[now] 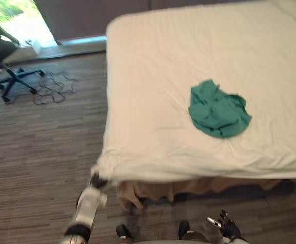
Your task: Tidy the bed and pick cloth on bed and put in laundry
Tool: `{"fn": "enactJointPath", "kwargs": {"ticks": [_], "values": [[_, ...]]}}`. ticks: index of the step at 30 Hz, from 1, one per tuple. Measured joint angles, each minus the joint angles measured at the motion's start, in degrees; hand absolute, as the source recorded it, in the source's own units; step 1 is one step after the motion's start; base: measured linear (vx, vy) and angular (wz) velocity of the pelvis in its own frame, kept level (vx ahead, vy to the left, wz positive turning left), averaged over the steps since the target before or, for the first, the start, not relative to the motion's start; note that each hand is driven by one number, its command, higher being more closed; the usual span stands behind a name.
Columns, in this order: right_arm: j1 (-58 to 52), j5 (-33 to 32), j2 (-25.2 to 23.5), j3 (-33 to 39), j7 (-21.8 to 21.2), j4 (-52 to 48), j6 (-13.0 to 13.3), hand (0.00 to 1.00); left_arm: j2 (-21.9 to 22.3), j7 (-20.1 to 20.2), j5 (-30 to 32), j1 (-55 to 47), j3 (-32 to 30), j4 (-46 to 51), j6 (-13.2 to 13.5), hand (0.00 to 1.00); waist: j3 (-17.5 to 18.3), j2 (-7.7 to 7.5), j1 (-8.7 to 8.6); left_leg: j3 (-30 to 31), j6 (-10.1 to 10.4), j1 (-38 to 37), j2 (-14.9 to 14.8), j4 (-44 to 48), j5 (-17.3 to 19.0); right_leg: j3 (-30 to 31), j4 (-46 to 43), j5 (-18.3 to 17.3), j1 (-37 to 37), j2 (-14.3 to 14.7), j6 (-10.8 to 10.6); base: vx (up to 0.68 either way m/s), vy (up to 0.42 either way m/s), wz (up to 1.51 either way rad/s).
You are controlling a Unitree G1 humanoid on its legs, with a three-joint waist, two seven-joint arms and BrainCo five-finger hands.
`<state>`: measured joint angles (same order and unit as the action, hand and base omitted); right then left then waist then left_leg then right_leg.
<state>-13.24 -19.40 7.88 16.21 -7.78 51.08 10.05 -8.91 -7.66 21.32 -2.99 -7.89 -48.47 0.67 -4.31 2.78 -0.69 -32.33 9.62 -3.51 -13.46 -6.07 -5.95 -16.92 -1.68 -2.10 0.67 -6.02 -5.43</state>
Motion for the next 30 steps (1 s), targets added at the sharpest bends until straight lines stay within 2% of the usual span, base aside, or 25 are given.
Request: {"fn": "enactJointPath", "kwargs": {"ticks": [2, 4, 5, 7, 8, 9, 12, 13, 14, 15, 16, 19, 22, 24, 26, 28, 29, 30], "values": [[-0.5, -1.9, -1.0, 3.0, 0.0, 0.2, -0.4, 0.00, 1.0, -1.2, 1.2, -4.6, -5.6, -4.5, -0.2, 0.00, 1.1, -1.34, 0.92, 0.1, 0.1, -1.0, 0.0, -0.1, 0.3, -0.5, 0.1, -0.5, 1.4, -0.1, -0.2, 0.03, -0.001, 0.13], [-0.3, -3.3, -1.1, 6.0, 0.7, 0.9, -0.8, 0.00, 0.5, -1.4, 1.2, -8.9, -11.4, -6.8, 0.8, 0.00, 2.3, -2.29, 1.53, 0.6, 0.2, -1.2, 0.2, -0.3, 0.4, -1.3, 0.1, -0.7, 1.7, -0.4, -0.2, 0.00, 0.001, 0.20], [0.2, -4.1, -0.7, 9.6, 1.8, 1.6, -1.5, 0.00, 0.4, -1.5, 0.2, -10.9, -16.2, -6.9, 1.9, 0.00, 2.7, -2.50, 2.15, 1.1, 0.1, -1.7, 0.5, -0.3, 0.5, -1.8, 0.4, -0.8, 2.7, -1.0, -0.4, 0.01, 0.021, 0.18], [0.9, -6.2, 0.2, 13.9, 3.4, 1.6, -3.0, 0.00, 0.3, -1.1, -1.4, -11.6, -20.0, -6.9, 3.8, 0.00, 3.5, -2.63, 2.70, 1.7, 0.1, -2.6, 1.1, -0.3, 0.8, -2.7, 1.1, -0.8, 4.4, -1.4, -0.4, 0.00, 0.023, 0.18], [1.7, -7.7, 1.4, 16.1, 4.7, 1.7, -4.0, 0.00, 0.3, -1.0, -1.4, -12.0, -23.1, -6.9, 4.9, 0.00, 4.2, -2.10, 2.90, 1.6, 0.0, -2.6, 1.4, -0.3, 1.8, -3.0, 1.4, -0.9, 5.0, -1.6, -0.8, -0.04, 0.016, 0.10], [2.1, -7.9, 2.2, 17.3, 5.9, 1.7, -4.7, 1.00, 0.2, -0.9, -1.3, -12.2, -24.7, -6.9, 5.5, 0.00, 4.6, -2.41, 2.88, 1.6, 0.0, -2.6, 1.5, -0.3, 1.9, -3.2, 1.7, -0.9, 5.1, -1.7, -0.9, 0.00, 0.000, 0.00], [6.2, -8.9, 8.3, 24.5, 13.6, 1.6, -7.7, 1.00, 0.2, -0.4, -1.7, -12.3, -29.6, -6.9, 8.1, 0.00, 6.6, -2.13, 2.85, 1.6, 0.0, -2.7, 2.2, -0.3, 2.1, -3.3, 2.3, -0.4, 5.7, -2.3, -1.5, 0.01, 0.016, 0.03], [8.5, -9.9, 11.3, 27.5, 17.5, 1.5, -7.9, 1.00, 0.2, 0.3, -3.1, -12.1, -30.6, -6.9, 8.8, 0.00, 6.6, -1.98, 2.76, 1.7, 0.0, -2.6, 2.3, -0.3, 2.1, -3.5, 2.3, -0.2, 5.7, -2.4, -1.9, 0.00, 0.012, 0.05], [9.4, -10.0, 12.4, 28.5, 18.9, 1.4, -7.8, 1.00, 0.2, 0.3, -3.7, -12.0, -30.8, -6.9, 9.1, 0.00, 6.6, -1.98, 2.73, 1.8, 0.0, -2.6, 2.3, -0.3, 2.1, -3.7, 2.3, -0.2, 5.7, -2.5, -1.9, 0.02, -0.009, 0.11], [12.0, -9.9, 16.2, 30.8, 23.0, 0.6, -7.4, 1.00, 0.4, 0.4, -4.9, -11.9, -31.0, -7.0, 9.7, 0.00, 6.7, -2.30, 2.67, 2.3, -0.2, -2.6, 2.4, -0.3, 1.9, -4.2, 2.3, -0.2, 6.0, -2.5, -1.9, 0.03, -0.014, 0.13], [12.6, -9.9, 17.2, 31.0, 24.2, -0.5, -7.1, 1.00, 0.5, 0.4, -5.3, -11.9, -30.9, -7.1, 9.9, 0.00, 6.7, -2.46, 2.62, 2.6, -0.1, -2.5, 2.4, -0.3, 1.8, -4.5, 2.3, -0.2, 6.1, -2.5, -1.9, 0.05, -0.019, 0.19], [15.9, -9.8, 20.8, 29.3, 27.1, -10.7, -4.0, 1.00, 0.7, 0.4, -7.6, -12.4, -26.3, -7.4, 10.3, 0.00, 7.0, -3.49, 2.50, 3.0, 0.0, -2.6, 2.5, -0.3, 1.8, -4.8, 2.3, -0.2, 6.4, -2.5, -2.0, 0.06, -0.009, 0.07], [19.1, -6.8, 23.5, 21.0, 28.8, -25.2, -3.1, 1.00, 0.8, 0.3, -9.7, -13.6, -19.6, -7.4, 10.3, 0.00, 7.1, -4.67, 2.47, 3.1, -0.1, -2.6, 2.9, -0.3, 1.8, -4.5, 2.0, -0.2, 6.3, -2.8, -2.0, 0.06, 0.005, -0.01], [21.9, -3.6, 23.6, 16.1, 28.2, -31.7, -3.0, 1.00, 0.8, 0.2, -10.2, -13.5, -16.8, -7.3, 10.3, 0.00, 6.9, -4.86, 2.51, 3.3, -0.1, -2.7, 3.2, -0.3, 1.8, -4.5, 2.0, -0.2, 6.3, -3.1, -2.0, 0.00, 0.000, 0.00], [25.7, -0.6, 22.9, 7.8, 25.1, -38.5, -3.7, 1.00, 0.9, 0.3, -10.2, -13.4, -14.2, -7.3, 10.6, 0.00, 6.4, -5.77, 2.66, 3.6, -0.2, -2.7, 3.5, -0.3, 1.9, -4.3, 2.0, -0.2, 5.8, -3.4, -2.0, 0.00, 0.000, 0.00], [28.5, 0.4, 21.2, 1.9, 20.6, -40.8, -4.2, 1.00, 1.0, 0.3, -10.2, -13.5, -12.6, -7.4, 10.7, 0.00, 6.2, -5.83, 2.66, 3.9, -0.3, -2.6, 3.7, -0.3, 1.9, -4.3, 2.0, -0.2, 5.8, -3.5, -2.0, 0.00, 0.003, 0.03], [30.8, 0.9, 19.8, -3.8, 15.6, -41.2, -4.3, 1.00, 1.1, 0.2, -10.2, -13.4, -11.1, -7.4, 10.8, 0.00, 6.0, -5.89, 2.91, 4.5, -0.3, -2.5, 3.9, -0.3, 1.9, -4.3, 2.0, -0.2, 5.8, -3.7, -2.0, 0.00, 0.007, 0.05], [31.8, 0.9, 19.1, -5.9, 13.9, -41.2, -4.5, 1.00, 1.2, 0.2, -10.2, -13.3, -10.5, -7.6, 10.9, 0.00, 5.9, -5.77, 3.03, 4.7, -0.3, -2.5, 4.0, -0.3, 1.9, -4.3, 2.0, -0.2, 5.8, -3.7, -1.9, 0.00, 0.007, 0.05]]}}
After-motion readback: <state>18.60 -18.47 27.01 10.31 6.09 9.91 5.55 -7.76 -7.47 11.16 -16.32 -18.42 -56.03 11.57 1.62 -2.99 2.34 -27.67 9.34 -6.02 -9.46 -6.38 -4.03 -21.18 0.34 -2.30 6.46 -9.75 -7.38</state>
